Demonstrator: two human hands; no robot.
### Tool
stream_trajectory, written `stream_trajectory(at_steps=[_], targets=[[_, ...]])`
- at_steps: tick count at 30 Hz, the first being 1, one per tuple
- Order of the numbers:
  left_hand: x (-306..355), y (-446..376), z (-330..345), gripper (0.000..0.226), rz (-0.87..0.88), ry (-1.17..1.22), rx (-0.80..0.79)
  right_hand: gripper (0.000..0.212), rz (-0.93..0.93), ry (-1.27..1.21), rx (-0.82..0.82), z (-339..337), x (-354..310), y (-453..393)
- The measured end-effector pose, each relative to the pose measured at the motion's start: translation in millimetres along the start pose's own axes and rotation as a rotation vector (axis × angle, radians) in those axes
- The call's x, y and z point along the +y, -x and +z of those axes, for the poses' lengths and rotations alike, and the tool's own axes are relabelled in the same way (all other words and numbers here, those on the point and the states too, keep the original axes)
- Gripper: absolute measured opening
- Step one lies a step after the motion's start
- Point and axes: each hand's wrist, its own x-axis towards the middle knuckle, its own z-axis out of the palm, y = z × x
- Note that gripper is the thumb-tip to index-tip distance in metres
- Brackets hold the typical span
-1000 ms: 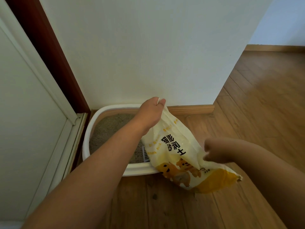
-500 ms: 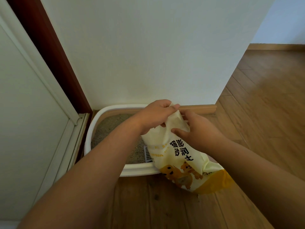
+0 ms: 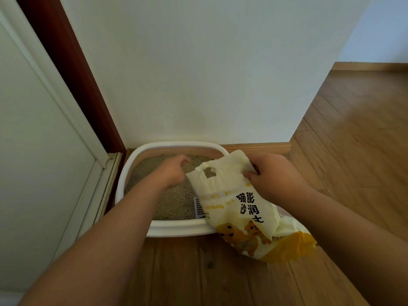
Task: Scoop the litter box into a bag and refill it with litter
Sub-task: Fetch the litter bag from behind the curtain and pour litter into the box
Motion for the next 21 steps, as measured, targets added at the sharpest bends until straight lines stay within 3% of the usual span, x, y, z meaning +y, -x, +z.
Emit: stream_trajectory(at_steps=[2, 4, 10, 17, 21], targets=[[-15.4, -1.1, 13.4, 0.071, 0.018, -0.02, -0.075, 0.016, 0.0, 0.007, -0.005, -3.4, 3.1, 3.7], [-21.9, -3.2, 25.1, 0.063, 0.057, -0.008, -0.089, 0.017, -0.002, 0.011, -0.008, -7.6, 6.0, 6.8], [-11.1, -9.1, 35.2, 0.008, 0.042, 0.091, 0.043, 0.016, 0.078, 0.014, -0.055, -24.6, 20.2, 13.9], [10.0, -8.8, 39.8, 0.009, 0.093, 0.17, 0.185, 0.023, 0.223, -0.071, -0.036, -44.8, 44.5, 12.5], [17.5, -6.0, 36.7, 0.024, 0.166, 0.088, 0.113, 0.025, 0.246, -0.09, -0.01, -46.9, 50.7, 10.8]])
